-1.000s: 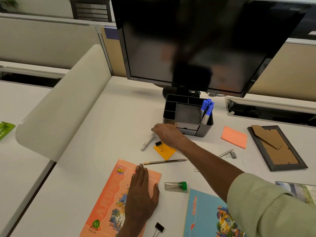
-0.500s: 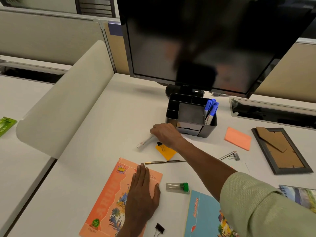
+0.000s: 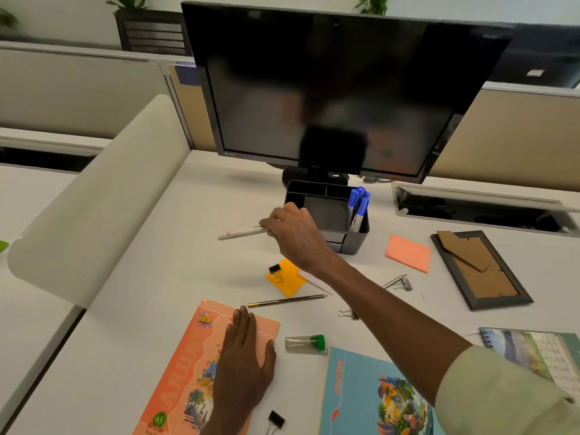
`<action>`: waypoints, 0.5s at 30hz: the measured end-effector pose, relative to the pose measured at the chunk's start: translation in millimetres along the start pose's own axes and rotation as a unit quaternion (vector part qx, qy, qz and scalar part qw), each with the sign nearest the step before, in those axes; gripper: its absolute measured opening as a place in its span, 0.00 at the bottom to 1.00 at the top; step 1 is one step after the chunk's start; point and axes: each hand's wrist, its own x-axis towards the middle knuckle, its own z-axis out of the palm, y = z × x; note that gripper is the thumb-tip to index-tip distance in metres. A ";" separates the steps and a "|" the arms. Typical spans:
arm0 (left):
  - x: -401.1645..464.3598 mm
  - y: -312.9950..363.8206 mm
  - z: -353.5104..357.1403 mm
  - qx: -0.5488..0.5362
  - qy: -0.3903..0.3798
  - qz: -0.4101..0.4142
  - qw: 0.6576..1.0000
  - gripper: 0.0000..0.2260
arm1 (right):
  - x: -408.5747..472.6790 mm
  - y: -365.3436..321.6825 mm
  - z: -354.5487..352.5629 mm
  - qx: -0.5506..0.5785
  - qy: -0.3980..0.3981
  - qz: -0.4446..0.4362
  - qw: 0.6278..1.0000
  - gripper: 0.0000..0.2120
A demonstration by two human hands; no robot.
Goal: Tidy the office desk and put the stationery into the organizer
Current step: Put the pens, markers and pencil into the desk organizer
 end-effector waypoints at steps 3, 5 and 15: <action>0.8 1.1 -2.1 -0.014 0.002 0.006 1.000 0.34 | -13.9 16.8 -20.5 0.022 0.027 0.039 0.999 0.12; 1.3 1.7 -2.7 -0.018 0.003 0.008 1.000 0.34 | -22.6 31.3 -35.5 0.043 0.031 0.073 0.996 0.13; 0.8 2.1 -1.7 -0.005 0.007 0.006 1.000 0.35 | -48.2 105.7 -104.1 0.037 0.073 0.215 0.973 0.12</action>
